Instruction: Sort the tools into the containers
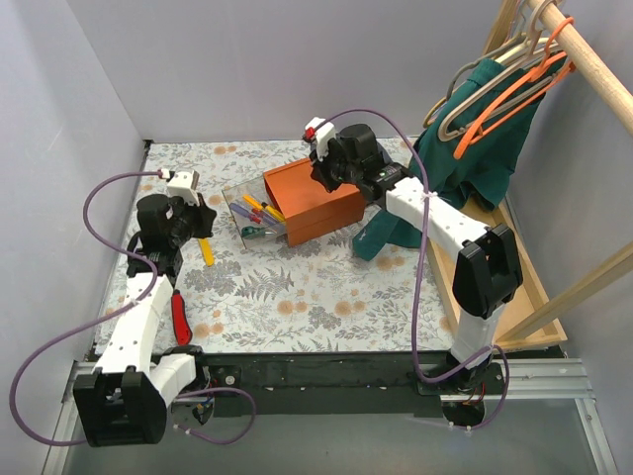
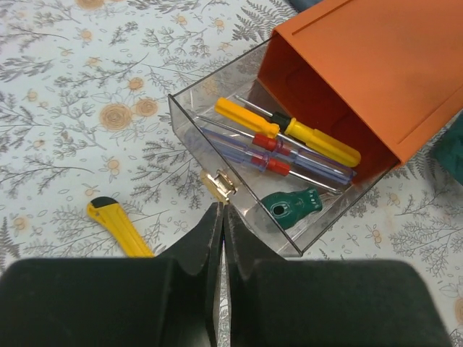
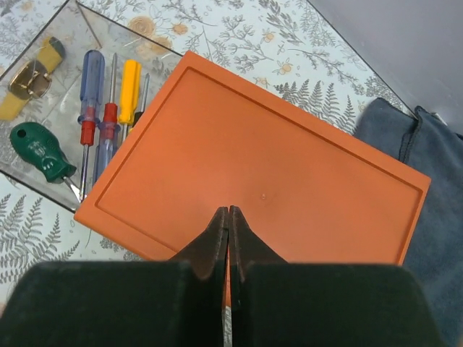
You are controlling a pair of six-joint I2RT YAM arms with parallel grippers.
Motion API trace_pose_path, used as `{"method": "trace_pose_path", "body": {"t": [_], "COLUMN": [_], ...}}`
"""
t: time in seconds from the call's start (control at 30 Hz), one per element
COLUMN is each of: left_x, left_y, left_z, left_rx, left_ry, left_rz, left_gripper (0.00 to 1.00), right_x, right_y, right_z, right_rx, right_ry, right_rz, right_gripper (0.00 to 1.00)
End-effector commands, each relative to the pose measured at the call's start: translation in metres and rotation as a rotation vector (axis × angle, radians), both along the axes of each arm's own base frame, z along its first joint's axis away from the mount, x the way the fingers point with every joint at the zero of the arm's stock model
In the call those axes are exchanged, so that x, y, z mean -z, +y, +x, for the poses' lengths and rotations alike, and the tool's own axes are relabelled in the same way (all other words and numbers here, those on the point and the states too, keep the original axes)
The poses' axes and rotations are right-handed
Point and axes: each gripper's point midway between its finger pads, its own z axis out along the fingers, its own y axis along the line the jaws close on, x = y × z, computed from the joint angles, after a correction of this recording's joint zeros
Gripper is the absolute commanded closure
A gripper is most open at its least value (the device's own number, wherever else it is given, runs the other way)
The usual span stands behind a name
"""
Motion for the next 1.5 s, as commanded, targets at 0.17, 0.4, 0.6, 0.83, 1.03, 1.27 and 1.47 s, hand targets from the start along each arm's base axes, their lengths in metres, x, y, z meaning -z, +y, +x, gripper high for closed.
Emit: {"method": "trace_pose_path", "body": {"t": [0.17,0.4,0.6,0.83,1.03,1.27,1.47], "left_x": [0.007,0.019,0.029,0.039,0.047,0.056,0.051], "left_y": [-0.018,-0.018,-0.038,-0.046,-0.052,-0.079,-0.088], "left_z": [0.028,0.040,0.051,0.064,0.073,0.080,0.089], "left_rx": [0.118,0.158,0.245,0.280,0.303,0.353,0.355], "left_ry": [-0.025,0.002,0.062,0.086,0.101,0.075,0.056], "left_rz": [-0.046,-0.003,-0.109,-0.135,-0.159,-0.196,-0.215], "left_gripper": [1.00,1.00,1.00,1.00,1.00,1.00,1.00], "right_x": [0.012,0.030,0.044,0.071,0.087,0.102,0.105], "right_y": [0.002,0.008,0.010,0.011,0.008,-0.002,-0.008], "right_z": [0.019,0.023,0.022,0.017,0.007,-0.006,-0.011], "right_rx": [-0.063,-0.075,-0.080,-0.042,-0.039,-0.033,-0.029], "right_ry": [0.088,0.124,0.152,0.278,0.325,0.345,0.363], "right_rz": [0.056,0.060,0.044,0.069,0.054,0.032,0.015], "right_gripper": [0.99,0.99,0.99,0.99,0.99,0.99,0.99]}}
